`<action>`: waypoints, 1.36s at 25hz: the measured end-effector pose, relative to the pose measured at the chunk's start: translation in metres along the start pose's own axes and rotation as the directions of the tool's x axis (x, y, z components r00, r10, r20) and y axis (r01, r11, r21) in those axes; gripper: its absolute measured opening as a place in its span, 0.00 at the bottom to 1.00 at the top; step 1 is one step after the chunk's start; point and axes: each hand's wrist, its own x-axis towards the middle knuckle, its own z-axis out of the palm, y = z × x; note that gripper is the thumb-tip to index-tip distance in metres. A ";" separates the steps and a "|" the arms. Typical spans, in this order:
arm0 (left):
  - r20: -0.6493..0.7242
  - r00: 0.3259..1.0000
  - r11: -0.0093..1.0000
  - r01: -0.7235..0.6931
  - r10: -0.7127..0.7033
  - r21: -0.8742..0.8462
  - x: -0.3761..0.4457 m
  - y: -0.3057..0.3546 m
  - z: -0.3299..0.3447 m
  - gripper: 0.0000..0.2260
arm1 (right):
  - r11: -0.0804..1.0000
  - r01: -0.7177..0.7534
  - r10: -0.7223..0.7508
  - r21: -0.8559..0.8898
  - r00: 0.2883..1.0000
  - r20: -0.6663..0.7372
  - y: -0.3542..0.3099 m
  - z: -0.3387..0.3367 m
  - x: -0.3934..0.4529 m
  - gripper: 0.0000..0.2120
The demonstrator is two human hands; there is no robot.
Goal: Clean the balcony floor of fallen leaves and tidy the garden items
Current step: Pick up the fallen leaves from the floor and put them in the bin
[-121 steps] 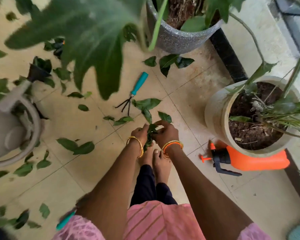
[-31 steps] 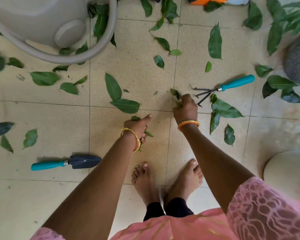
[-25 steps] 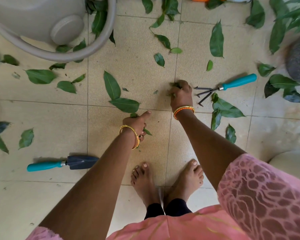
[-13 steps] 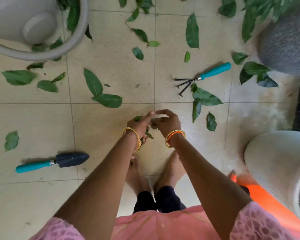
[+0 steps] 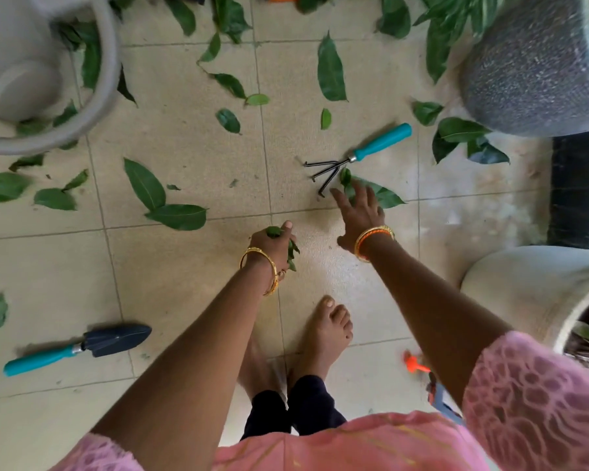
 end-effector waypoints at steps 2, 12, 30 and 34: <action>0.014 1.000 1.000 0.016 -0.016 -0.002 0.006 -0.005 0.001 0.15 | 0.991 0.068 -0.066 -0.119 0.998 0.015 0.019 0.001 0.020 0.47; 0.012 0.997 0.997 0.070 -0.070 0.038 0.016 -0.017 0.010 0.15 | 0.981 0.178 -0.193 -0.076 0.940 -0.283 0.043 0.041 0.022 0.17; 0.089 0.936 0.940 0.343 -0.341 -0.003 -0.034 -0.006 0.030 0.22 | 0.638 0.226 -0.051 0.736 0.966 -0.252 -0.054 0.003 -0.114 0.17; 0.044 0.948 0.949 0.315 -0.315 -0.005 -0.029 -0.012 0.035 0.20 | 0.408 0.092 0.153 0.908 0.974 -0.168 -0.045 0.003 -0.116 0.19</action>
